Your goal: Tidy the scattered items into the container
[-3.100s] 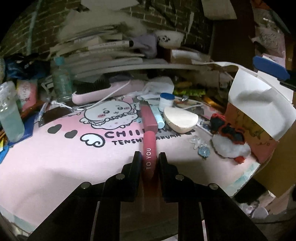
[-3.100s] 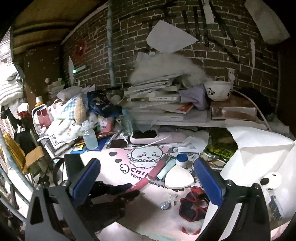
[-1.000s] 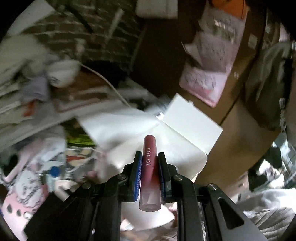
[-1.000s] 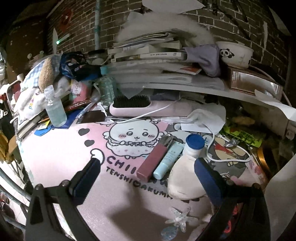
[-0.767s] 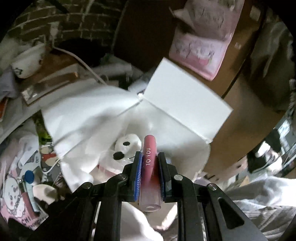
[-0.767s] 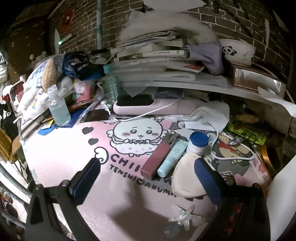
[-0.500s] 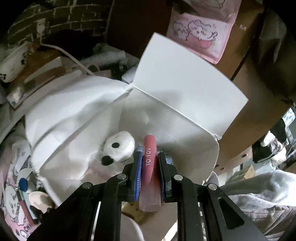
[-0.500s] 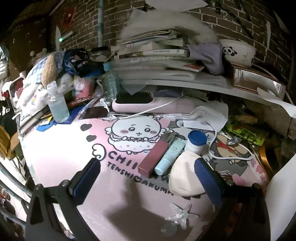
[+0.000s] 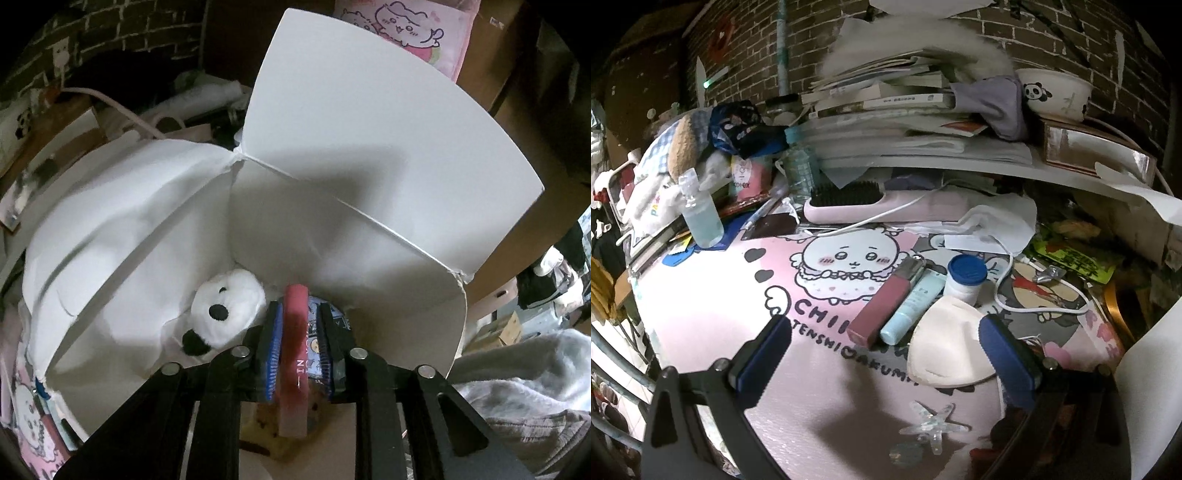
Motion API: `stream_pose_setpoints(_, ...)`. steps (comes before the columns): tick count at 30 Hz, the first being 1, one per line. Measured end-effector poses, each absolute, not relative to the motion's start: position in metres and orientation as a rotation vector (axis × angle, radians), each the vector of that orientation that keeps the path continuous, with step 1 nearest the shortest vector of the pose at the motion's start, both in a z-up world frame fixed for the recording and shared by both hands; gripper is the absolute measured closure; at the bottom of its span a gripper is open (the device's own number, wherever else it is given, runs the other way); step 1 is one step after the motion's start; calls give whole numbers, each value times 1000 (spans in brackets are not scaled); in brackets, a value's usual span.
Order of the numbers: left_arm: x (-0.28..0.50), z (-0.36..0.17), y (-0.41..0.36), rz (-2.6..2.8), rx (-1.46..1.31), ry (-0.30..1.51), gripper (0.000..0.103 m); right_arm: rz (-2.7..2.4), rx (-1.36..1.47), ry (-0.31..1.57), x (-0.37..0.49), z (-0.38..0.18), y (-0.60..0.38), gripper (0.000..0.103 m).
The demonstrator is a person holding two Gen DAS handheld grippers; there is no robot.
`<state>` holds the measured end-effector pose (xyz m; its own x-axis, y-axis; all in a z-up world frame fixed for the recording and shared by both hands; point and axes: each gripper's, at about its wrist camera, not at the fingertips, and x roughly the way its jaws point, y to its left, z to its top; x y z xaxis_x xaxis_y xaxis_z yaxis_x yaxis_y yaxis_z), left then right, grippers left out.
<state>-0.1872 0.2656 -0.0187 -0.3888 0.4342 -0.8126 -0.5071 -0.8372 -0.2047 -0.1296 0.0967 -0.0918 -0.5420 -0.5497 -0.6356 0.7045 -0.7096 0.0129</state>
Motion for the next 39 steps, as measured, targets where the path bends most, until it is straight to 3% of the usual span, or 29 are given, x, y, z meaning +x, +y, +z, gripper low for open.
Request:
stream_pose_setpoints(1,-188,-18,265,2233,-1268,109,73,-2242,813,316,-130,-92,97,2)
stream_pose_setpoints(4,-185,-14,264,2244,-1247,110,47,-2242,822,315,-132,-93,99,2)
stream_pose_setpoints(6,-180,-7,261,2246,-1213,80,21,-2240,827,311,-131,-94,99,2)
stream_pose_setpoints(11,-161,22,248,2281,-1111,67,0,-2236,822,300,-125,-94,100,2)
stream_pose_setpoints(22,-67,77,116,2683,-901,29,0,-2250,736,177,-101,-96,116,2)
stream_pose_setpoints(35,9,2,-42,3047,-975,-423,0,-2295,746,77,-102,-95,129,3)
stream_pose_setpoints(36,12,-5,-47,3055,-989,-453,0,-2299,744,83,-102,-95,127,4)
stream_pose_setpoints(39,18,-25,-60,3067,-1037,-521,0,-2302,740,118,-104,-93,120,22)
